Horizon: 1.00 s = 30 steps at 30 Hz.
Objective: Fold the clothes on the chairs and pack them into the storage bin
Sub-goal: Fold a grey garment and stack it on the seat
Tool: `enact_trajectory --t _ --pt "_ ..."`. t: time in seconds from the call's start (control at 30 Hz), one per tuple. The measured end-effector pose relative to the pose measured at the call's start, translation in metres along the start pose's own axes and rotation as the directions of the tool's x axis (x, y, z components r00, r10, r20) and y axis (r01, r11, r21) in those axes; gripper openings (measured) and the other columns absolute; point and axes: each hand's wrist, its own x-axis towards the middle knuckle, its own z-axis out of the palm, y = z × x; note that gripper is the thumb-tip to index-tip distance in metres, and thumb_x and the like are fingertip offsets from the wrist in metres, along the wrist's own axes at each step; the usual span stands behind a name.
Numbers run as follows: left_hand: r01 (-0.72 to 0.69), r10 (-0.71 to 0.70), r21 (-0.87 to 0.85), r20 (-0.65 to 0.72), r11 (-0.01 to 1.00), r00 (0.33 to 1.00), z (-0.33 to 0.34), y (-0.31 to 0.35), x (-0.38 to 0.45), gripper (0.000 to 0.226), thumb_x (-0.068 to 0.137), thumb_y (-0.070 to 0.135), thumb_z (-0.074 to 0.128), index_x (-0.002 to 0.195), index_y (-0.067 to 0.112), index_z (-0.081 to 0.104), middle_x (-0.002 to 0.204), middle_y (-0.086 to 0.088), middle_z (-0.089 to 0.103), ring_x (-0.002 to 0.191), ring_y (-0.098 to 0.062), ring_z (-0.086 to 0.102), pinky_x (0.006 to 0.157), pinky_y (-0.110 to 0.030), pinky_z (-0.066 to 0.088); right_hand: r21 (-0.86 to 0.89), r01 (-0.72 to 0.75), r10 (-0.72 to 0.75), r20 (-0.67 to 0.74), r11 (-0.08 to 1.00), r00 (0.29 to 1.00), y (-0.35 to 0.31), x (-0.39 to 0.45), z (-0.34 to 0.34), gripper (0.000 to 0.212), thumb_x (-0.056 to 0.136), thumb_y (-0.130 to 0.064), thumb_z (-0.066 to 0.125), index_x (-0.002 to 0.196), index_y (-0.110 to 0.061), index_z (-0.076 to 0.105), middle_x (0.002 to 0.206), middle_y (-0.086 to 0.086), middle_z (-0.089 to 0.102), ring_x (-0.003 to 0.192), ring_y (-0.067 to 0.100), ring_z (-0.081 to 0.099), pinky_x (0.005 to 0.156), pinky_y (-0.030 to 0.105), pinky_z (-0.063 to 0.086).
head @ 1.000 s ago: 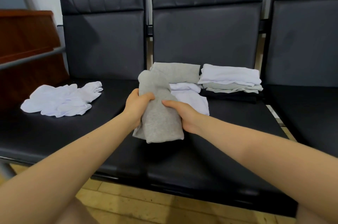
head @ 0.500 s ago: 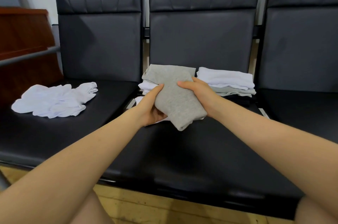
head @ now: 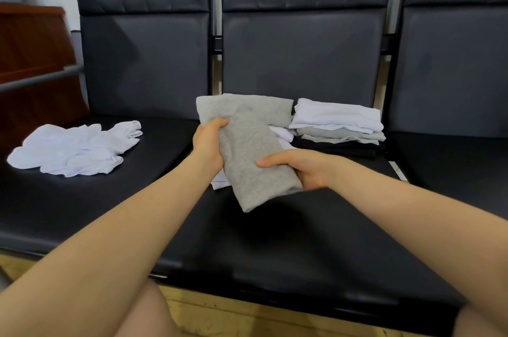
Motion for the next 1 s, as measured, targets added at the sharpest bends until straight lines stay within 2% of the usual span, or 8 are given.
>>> enact_trajectory --t 0.17,0.37,0.43,0.5,0.63,0.73,0.83,1.0 --pt "-0.078 0.070 -0.085 -0.087 0.993 0.994 -0.013 0.008 0.006 0.040 0.079 0.021 0.065 0.118 0.017 0.057 0.115 -0.005 0.065 0.103 -0.021 0.064 0.090 -0.040 0.054 0.160 0.148 -0.118 -0.181 0.976 0.976 -0.001 0.009 -0.015 0.039 0.081 -0.012 0.069 0.119 -0.013 0.059 0.112 0.005 0.070 0.102 0.020 0.067 0.086 0.037 0.056" --pt "-0.044 0.045 -0.151 0.003 0.988 0.999 -0.029 0.007 0.006 0.032 0.081 0.018 0.067 0.112 0.015 0.059 0.114 -0.009 0.066 0.103 -0.021 0.065 0.087 -0.035 0.056 0.284 0.368 -0.214 -0.453 0.886 0.865 -0.010 0.020 -0.030 0.034 0.085 -0.006 0.064 0.119 -0.004 0.060 0.107 0.010 0.068 0.093 0.022 0.068 0.065 0.030 0.058" --pt "-0.037 0.043 -0.118 0.049 0.992 0.998 -0.038 0.006 0.007 0.025 0.083 0.018 0.066 0.107 0.018 0.058 0.116 -0.007 0.063 0.104 -0.021 0.063 0.086 -0.034 0.055 0.294 0.446 -0.238 -0.541 0.846 0.807 -0.014 0.025 -0.035 0.036 0.086 -0.006 0.064 0.122 -0.003 0.058 0.112 0.011 0.068 0.095 0.022 0.067 0.066 0.030 0.057" --pt "-0.035 0.029 0.091 0.075 0.995 0.997 -0.045 0.003 0.007 0.019 0.084 0.021 0.065 0.102 0.018 0.059 0.113 -0.004 0.061 0.099 -0.020 0.061 0.076 -0.031 0.053 0.256 0.488 -0.251 -0.611 0.834 0.750 -0.019 0.026 -0.041 0.037 0.088 -0.010 0.062 0.125 -0.003 0.056 0.118 0.012 0.065 0.100 0.024 0.066 0.070 0.031 0.056" --pt "-0.192 0.093 0.742 0.173 0.642 0.980 -0.057 -0.011 0.006 0.022 0.084 0.025 0.065 0.074 0.012 0.051 0.077 -0.004 0.052 0.068 -0.018 0.052 0.063 -0.031 0.047 0.067 0.393 -0.244 -0.686 0.917 0.686 -0.013 0.027 -0.051 0.023 0.091 -0.018 0.058 0.112 -0.010 0.059 0.116 0.006 0.062 0.107 0.021 0.058 0.093 0.034 0.049" --pt "-0.159 0.092 0.838 0.130 0.521 0.987 -0.058 -0.019 0.008 0.039 0.085 0.030 0.064 0.062 0.015 0.037 0.061 -0.001 0.044 0.052 -0.011 0.043 0.047 -0.016 0.036 -0.326 0.048 -0.256 -0.633 0.944 0.731 0.009 0.025 -0.053 0.026 0.093 -0.025 0.057 0.116 -0.012 0.056 0.111 0.003 0.057 0.094 0.017 0.053 0.068 0.023 0.044" --pt "-0.136 0.095 0.902 0.106 0.409 0.990 -0.053 -0.019 0.004 0.041 0.082 0.050 0.064 0.071 0.016 0.044 0.064 0.004 0.048 0.056 -0.009 0.046 0.048 -0.021 0.035 -0.379 0.009 -0.266 -0.632 0.925 0.728 0.021 0.030 -0.053 0.032 0.091 -0.023 0.060 0.118 -0.007 0.056 0.106 0.007 0.057 0.074 0.011 0.051 0.055 0.020 0.037" --pt "-0.060 -0.022 0.699 0.107 0.713 0.994 -0.046 -0.022 0.001 0.031 0.084 0.034 0.069 0.105 0.017 0.055 0.088 0.004 0.059 0.069 -0.006 0.056 0.045 -0.015 0.041 -0.388 0.146 -0.379 -0.635 0.910 0.673 0.018 0.034 -0.049 0.021 0.087 -0.014 0.063 0.107 -0.010 0.058 0.090 0.001 0.059 0.082 0.015 0.057 0.065 0.022 0.044"
